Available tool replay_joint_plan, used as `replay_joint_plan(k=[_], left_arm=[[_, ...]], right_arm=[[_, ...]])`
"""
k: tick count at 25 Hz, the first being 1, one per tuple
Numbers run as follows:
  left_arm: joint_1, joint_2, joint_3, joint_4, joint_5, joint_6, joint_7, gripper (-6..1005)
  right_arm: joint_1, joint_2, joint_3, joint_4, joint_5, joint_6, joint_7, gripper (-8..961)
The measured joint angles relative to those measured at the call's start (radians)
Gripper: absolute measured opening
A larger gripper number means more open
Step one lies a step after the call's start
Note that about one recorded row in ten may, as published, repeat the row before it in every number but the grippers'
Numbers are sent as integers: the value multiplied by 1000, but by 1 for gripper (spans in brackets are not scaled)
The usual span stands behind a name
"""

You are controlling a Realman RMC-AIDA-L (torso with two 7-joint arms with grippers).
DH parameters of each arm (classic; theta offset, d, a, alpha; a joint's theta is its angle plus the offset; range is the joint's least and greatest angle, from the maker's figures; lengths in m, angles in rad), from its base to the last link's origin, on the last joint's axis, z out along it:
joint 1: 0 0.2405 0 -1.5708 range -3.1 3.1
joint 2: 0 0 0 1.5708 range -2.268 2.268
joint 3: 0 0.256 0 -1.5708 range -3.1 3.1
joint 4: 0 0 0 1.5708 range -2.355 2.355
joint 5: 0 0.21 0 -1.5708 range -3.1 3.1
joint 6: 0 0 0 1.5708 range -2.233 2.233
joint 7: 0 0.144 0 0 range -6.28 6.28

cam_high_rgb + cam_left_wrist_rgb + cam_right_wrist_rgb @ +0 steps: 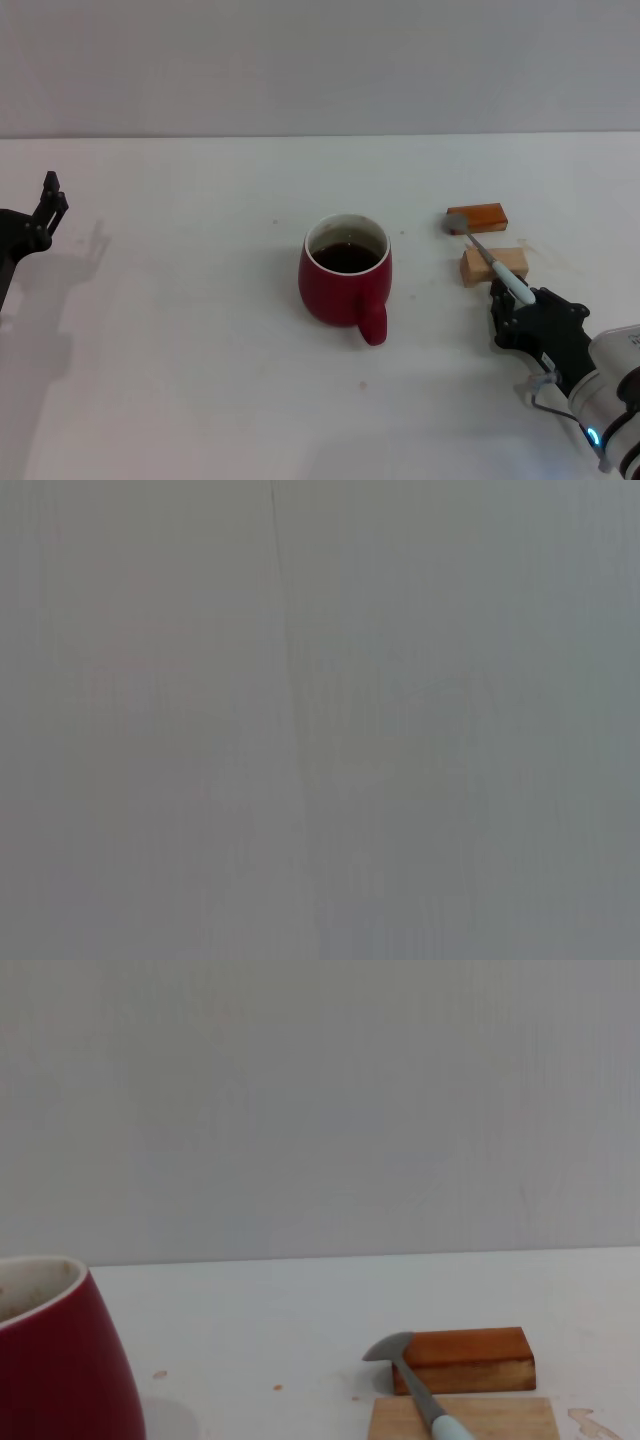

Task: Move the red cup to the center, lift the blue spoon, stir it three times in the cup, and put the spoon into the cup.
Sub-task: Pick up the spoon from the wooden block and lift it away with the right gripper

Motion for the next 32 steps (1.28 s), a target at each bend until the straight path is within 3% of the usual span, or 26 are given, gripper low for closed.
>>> replay_joint_plan(k=[6,7,19,24,32], left_arm=[[0,0,0,0,0,0,0,840],[0,0,0,0,0,0,0,840],[8,0,2,0,0,6,0,840],[9,-1,2,0,0,6,0,840],[11,-2,2,-2,0,8,0,840]], right_arm=[[0,0,-2,4,0,-1,0,206],[0,0,-6,5,0,-1,0,333],[-19,-1,-10,26,-7,-11,-3,360],[-34,-2,-11,28,-8,-36,-7,438],[-40,-2,-18,30,-10,-56,-10,434]])
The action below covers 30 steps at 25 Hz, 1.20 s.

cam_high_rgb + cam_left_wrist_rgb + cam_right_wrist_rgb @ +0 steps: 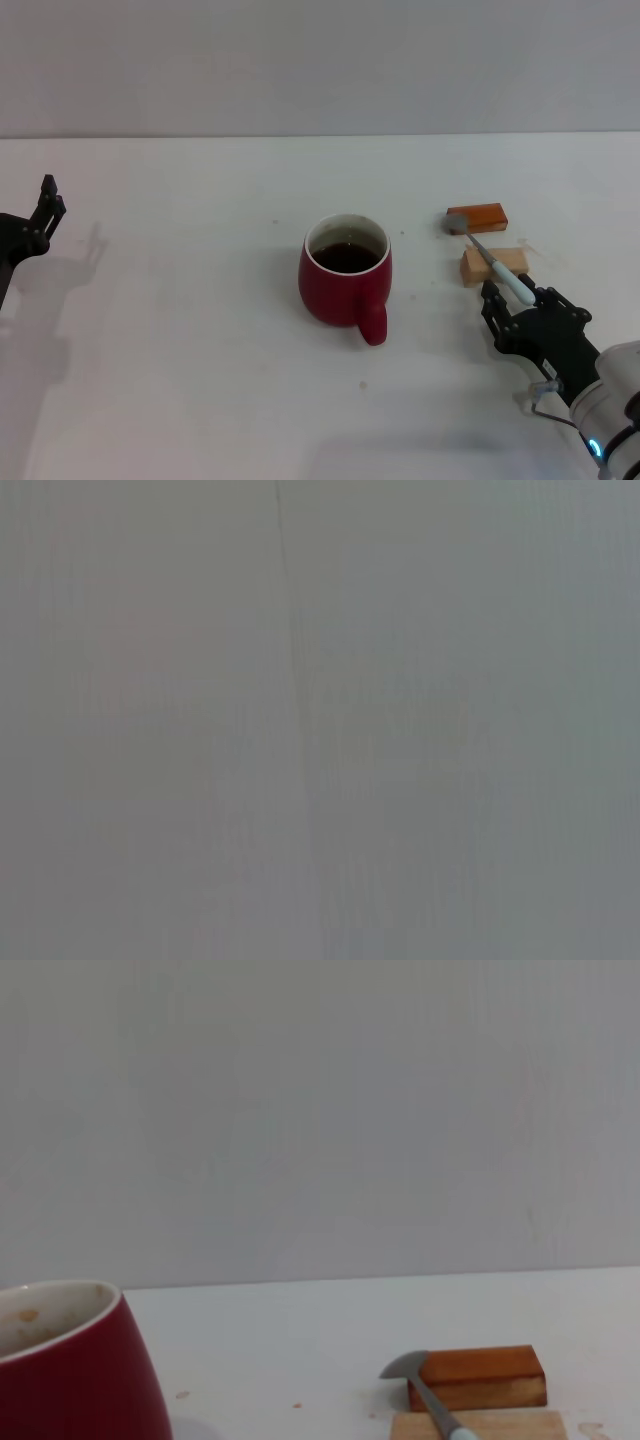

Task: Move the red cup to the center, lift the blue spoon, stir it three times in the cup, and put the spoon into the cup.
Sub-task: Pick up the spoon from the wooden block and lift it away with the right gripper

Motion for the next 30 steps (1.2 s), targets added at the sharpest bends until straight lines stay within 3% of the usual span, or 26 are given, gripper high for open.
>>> replay_joint_plan(k=[30], left_arm=[[12,-1,0,-8,0,3,0,840]], right_arm=[[-1,0,-5,-9,-1,-33,-1,421]])
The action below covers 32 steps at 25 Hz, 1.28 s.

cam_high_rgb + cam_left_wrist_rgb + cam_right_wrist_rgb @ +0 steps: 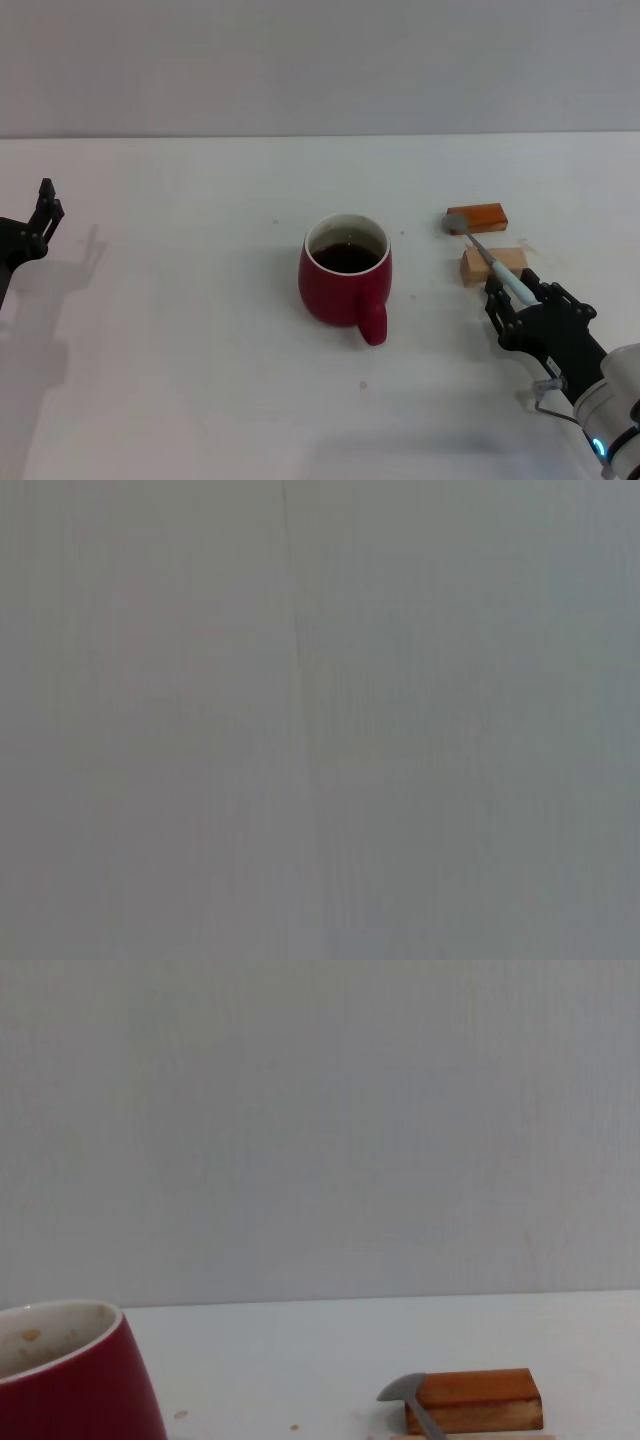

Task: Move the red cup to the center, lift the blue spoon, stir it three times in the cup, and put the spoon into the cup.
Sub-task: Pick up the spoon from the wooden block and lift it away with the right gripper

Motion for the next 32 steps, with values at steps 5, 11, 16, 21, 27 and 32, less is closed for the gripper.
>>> replay_joint_plan(k=[5,11,16,21,27,32], left_arm=[[0,0,0,-1,0,0,0,840],[0,0,0,-2,0,2,0,840],[0,0,0,-2,0,3,0,840],[0,0,0,-2,0,4,0,840],[0,0,0,-1,0,5,0,840],[0,0,0,-2,0,8,0,840]], right_arm=[[0,0,-1,0,0,-1,0,419],[0,0,-1,0,0,-1,0,416],[0,0,-2,0,0,3,0,414],[0,0,-2,0,1,4,0,343],[0,0,-1,1,4,2,0,332],[0,0,4,1,7,0,0,326]])
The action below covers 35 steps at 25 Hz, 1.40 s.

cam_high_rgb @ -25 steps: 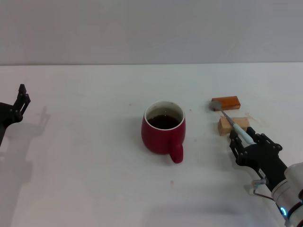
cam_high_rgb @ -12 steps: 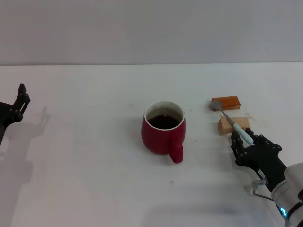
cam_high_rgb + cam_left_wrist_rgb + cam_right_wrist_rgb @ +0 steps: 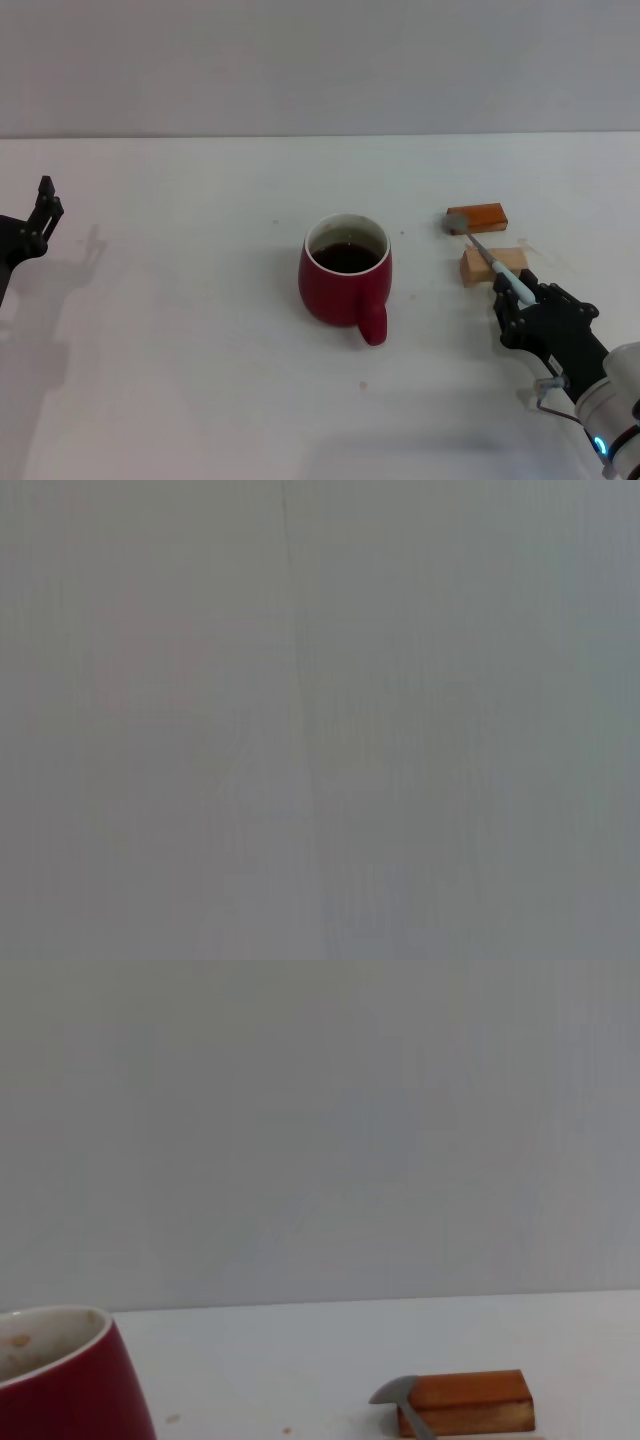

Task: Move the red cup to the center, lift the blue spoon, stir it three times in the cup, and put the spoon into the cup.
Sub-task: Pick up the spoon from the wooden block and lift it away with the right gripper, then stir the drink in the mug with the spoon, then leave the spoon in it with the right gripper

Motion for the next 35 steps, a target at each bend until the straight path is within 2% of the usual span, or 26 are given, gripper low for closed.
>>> replay_joint_plan(k=[9,14,19,23,26,31,35], left_arm=[[0,1,0,0,0,2,0,840],[-1,2,0,0,0,3,0,840],[-1,2,0,0,0,3,0,840],[0,2,0,1,0,3,0,840],[1,2,0,2,0,2,0,840],[1,2,0,4,0,2,0,840],[2,2,0,6,0,2,0,840]], right_arm=[[-2,0,2,-3,3,3,0,179],[-6,0,-2,1,-3,0,-9,134],[-33,-2,10,67,-1,0,-110,135],[-61,-17,32,145,-4,6,-164,136],[-83,-39,57,226,-5,29,-217,137],[-132,-81,134,403,-6,168,-313,139],[-179,-92,227,566,-6,352,-414,140]])
